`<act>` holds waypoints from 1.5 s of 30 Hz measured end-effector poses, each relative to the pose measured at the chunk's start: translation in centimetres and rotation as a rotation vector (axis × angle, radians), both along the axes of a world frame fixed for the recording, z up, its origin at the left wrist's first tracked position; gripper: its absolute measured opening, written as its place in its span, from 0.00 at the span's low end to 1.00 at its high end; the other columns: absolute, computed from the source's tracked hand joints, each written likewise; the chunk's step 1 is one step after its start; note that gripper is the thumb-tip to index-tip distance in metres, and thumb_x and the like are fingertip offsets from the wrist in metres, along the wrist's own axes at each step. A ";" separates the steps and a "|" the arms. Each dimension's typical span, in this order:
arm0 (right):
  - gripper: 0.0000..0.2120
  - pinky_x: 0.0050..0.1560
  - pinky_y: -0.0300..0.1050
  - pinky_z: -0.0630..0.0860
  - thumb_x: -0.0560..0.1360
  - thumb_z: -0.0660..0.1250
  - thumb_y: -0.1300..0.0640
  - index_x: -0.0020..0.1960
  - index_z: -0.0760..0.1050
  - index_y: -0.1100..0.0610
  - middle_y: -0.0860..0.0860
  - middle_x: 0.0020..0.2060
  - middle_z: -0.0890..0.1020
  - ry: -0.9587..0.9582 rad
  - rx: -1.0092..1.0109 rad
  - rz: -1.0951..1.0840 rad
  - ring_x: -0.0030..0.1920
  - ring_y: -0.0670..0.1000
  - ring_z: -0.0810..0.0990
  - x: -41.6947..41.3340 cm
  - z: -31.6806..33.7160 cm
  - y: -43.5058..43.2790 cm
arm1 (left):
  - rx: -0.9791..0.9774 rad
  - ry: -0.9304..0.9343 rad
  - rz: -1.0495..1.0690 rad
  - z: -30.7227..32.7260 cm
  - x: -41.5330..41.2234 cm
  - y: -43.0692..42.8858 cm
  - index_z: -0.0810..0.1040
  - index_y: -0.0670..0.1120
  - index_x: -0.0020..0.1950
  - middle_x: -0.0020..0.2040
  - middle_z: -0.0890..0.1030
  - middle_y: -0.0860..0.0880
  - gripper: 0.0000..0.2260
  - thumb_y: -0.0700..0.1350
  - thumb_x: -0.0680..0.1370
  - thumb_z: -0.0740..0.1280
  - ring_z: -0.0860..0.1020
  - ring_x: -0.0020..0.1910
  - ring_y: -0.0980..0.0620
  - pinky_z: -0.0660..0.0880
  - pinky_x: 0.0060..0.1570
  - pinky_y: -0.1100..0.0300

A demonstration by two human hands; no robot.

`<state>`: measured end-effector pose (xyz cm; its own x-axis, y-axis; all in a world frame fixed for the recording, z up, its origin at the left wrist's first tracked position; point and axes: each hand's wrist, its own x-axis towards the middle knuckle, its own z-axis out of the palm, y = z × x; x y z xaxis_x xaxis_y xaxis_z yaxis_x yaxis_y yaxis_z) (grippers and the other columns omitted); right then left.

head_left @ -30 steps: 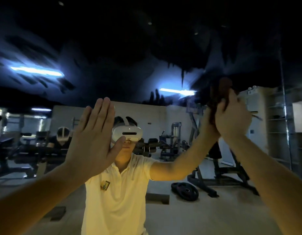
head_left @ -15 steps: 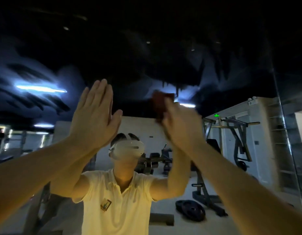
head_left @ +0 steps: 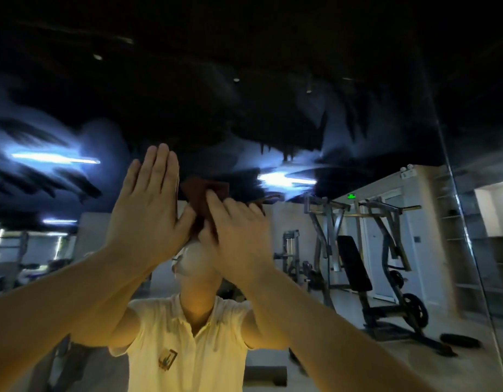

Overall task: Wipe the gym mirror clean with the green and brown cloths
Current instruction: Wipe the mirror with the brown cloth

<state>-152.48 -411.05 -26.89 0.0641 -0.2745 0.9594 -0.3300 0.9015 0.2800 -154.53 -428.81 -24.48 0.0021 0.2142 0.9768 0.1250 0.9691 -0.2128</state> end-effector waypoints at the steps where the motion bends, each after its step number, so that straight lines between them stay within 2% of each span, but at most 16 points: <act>1: 0.23 0.50 0.49 0.77 0.80 0.56 0.46 0.69 0.73 0.55 0.51 0.47 0.82 0.014 0.105 -0.037 0.45 0.51 0.81 0.0 0.1 1.2 | -0.002 -0.001 0.004 0.0 0.0 0.0 0.49 0.36 0.83 0.84 0.50 0.36 0.37 0.63 0.84 0.44 0.48 0.84 0.41 0.50 0.81 0.42; 3: 0.22 0.53 0.52 0.78 0.79 0.57 0.45 0.69 0.74 0.54 0.52 0.49 0.82 0.081 0.138 -0.158 0.47 0.53 0.82 0.1 0.8 5.0 | 0.008 0.000 0.020 -0.1 0.0 0.0 0.48 0.37 0.83 0.84 0.49 0.37 0.38 0.63 0.84 0.45 0.47 0.84 0.42 0.49 0.82 0.42; 6: 0.17 0.56 0.54 0.76 0.78 0.63 0.46 0.62 0.75 0.54 0.56 0.53 0.77 0.106 -0.226 -0.279 0.50 0.56 0.78 0.6 2.6 12.1 | 0.006 -0.006 0.034 -0.2 0.0 0.2 0.46 0.37 0.84 0.84 0.47 0.37 0.38 0.64 0.84 0.43 0.45 0.84 0.42 0.48 0.82 0.43; 9: 0.16 0.57 0.57 0.75 0.78 0.66 0.49 0.60 0.73 0.58 0.59 0.56 0.73 0.056 -0.614 -0.232 0.52 0.60 0.76 1.1 4.0 15.6 | 0.008 -0.007 0.037 -0.2 0.1 0.3 0.45 0.37 0.84 0.84 0.47 0.37 0.37 0.64 0.84 0.42 0.45 0.84 0.42 0.47 0.82 0.43; 12: 0.15 0.55 0.54 0.80 0.78 0.64 0.47 0.60 0.73 0.56 0.52 0.52 0.75 0.036 -0.706 -0.073 0.49 0.52 0.78 1.0 3.7 10.7 | 0.007 -0.003 0.046 -0.3 0.0 0.2 0.45 0.37 0.83 0.84 0.47 0.37 0.37 0.64 0.84 0.41 0.46 0.84 0.42 0.49 0.82 0.42; 15: 0.13 0.45 0.43 0.80 0.75 0.61 0.44 0.55 0.72 0.50 0.44 0.43 0.75 -0.031 -0.416 0.074 0.40 0.44 0.77 1.0 0.3 3.2 | 0.010 0.000 0.034 -0.4 -0.1 0.1 0.45 0.37 0.84 0.84 0.47 0.38 0.37 0.64 0.85 0.42 0.45 0.84 0.43 0.49 0.82 0.42; 19: 0.11 0.42 0.46 0.78 0.75 0.60 0.46 0.52 0.71 0.51 0.49 0.42 0.78 0.033 0.031 0.008 0.39 0.48 0.76 0.3 -1.2 3.1 | -0.001 -0.003 0.031 -0.3 -0.4 -0.2 0.43 0.39 0.84 0.84 0.45 0.39 0.37 0.65 0.84 0.41 0.43 0.84 0.44 0.45 0.82 0.44; 22: 0.11 0.44 0.48 0.80 0.79 0.62 0.48 0.58 0.71 0.52 0.49 0.43 0.77 0.025 -0.189 -0.151 0.40 0.48 0.78 0.5 4.0 8.2 | 0.000 0.013 0.038 -0.4 -0.6 -0.4 0.44 0.38 0.84 0.84 0.46 0.39 0.37 0.64 0.85 0.42 0.44 0.84 0.44 0.47 0.82 0.43; 26: 0.13 0.38 0.47 0.75 0.82 0.63 0.52 0.63 0.68 0.55 0.50 0.44 0.75 0.016 -0.552 -0.123 0.40 0.53 0.81 1.3 8.1 13.1 | -0.006 0.012 0.034 -0.3 -0.6 -0.4 0.45 0.38 0.84 0.84 0.47 0.38 0.37 0.64 0.84 0.41 0.45 0.84 0.43 0.49 0.82 0.42; 28: 0.13 0.42 0.46 0.80 0.80 0.61 0.50 0.62 0.70 0.53 0.48 0.45 0.76 -0.028 -0.508 -0.019 0.41 0.49 0.81 0.8 4.3 11.0 | -0.009 0.000 0.035 -0.3 -0.5 -0.3 0.45 0.37 0.84 0.84 0.47 0.38 0.37 0.64 0.84 0.41 0.45 0.84 0.42 0.49 0.82 0.42; 31: 0.11 0.42 0.47 0.81 0.76 0.58 0.46 0.56 0.68 0.49 0.49 0.43 0.79 -0.067 -0.113 0.007 0.39 0.47 0.78 0.8 -2.5 7.1 | -0.014 -0.002 0.045 -0.4 -0.6 -0.4 0.46 0.37 0.84 0.84 0.47 0.37 0.37 0.64 0.84 0.41 0.46 0.84 0.42 0.48 0.82 0.42; 33: 0.12 0.40 0.51 0.82 0.75 0.57 0.45 0.56 0.67 0.49 0.50 0.43 0.80 -0.042 0.125 -0.084 0.39 0.49 0.80 0.5 -1.1 8.3 | -0.008 -0.001 0.037 -0.4 -0.7 -0.3 0.46 0.37 0.84 0.84 0.48 0.37 0.37 0.64 0.84 0.41 0.46 0.84 0.42 0.48 0.82 0.42; 35: 0.15 0.48 0.51 0.82 0.78 0.57 0.46 0.62 0.69 0.50 0.52 0.50 0.80 -0.040 0.063 -0.187 0.44 0.50 0.80 0.3 3.1 9.6 | 0.000 0.008 0.031 -0.4 -0.7 -0.3 0.46 0.37 0.84 0.84 0.48 0.38 0.37 0.64 0.84 0.41 0.46 0.84 0.42 0.50 0.81 0.42; 37: 0.18 0.56 0.48 0.78 0.80 0.59 0.49 0.68 0.69 0.53 0.55 0.59 0.76 -0.033 -0.200 -0.196 0.52 0.52 0.78 0.4 6.8 10.1 | 0.001 0.004 0.027 -0.5 -0.6 -0.2 0.46 0.38 0.84 0.84 0.48 0.38 0.37 0.63 0.85 0.42 0.46 0.84 0.42 0.50 0.81 0.41; 40: 0.19 0.60 0.53 0.76 0.80 0.63 0.52 0.70 0.67 0.53 0.59 0.63 0.72 -0.007 -0.435 -0.142 0.60 0.57 0.76 -0.3 7.0 7.0 | -0.005 -0.013 0.018 -0.5 -0.3 -0.2 0.46 0.38 0.84 0.84 0.47 0.38 0.37 0.64 0.85 0.42 0.45 0.84 0.43 0.50 0.82 0.42; 45: 0.14 0.52 0.49 0.78 0.73 0.60 0.46 0.57 0.68 0.47 0.50 0.53 0.75 -0.030 -0.014 0.000 0.51 0.51 0.76 0.1 -3.9 0.5 | -0.074 -0.071 -0.043 -0.6 0.2 -1.4 0.46 0.41 0.84 0.85 0.45 0.42 0.35 0.63 0.85 0.44 0.43 0.84 0.47 0.45 0.82 0.46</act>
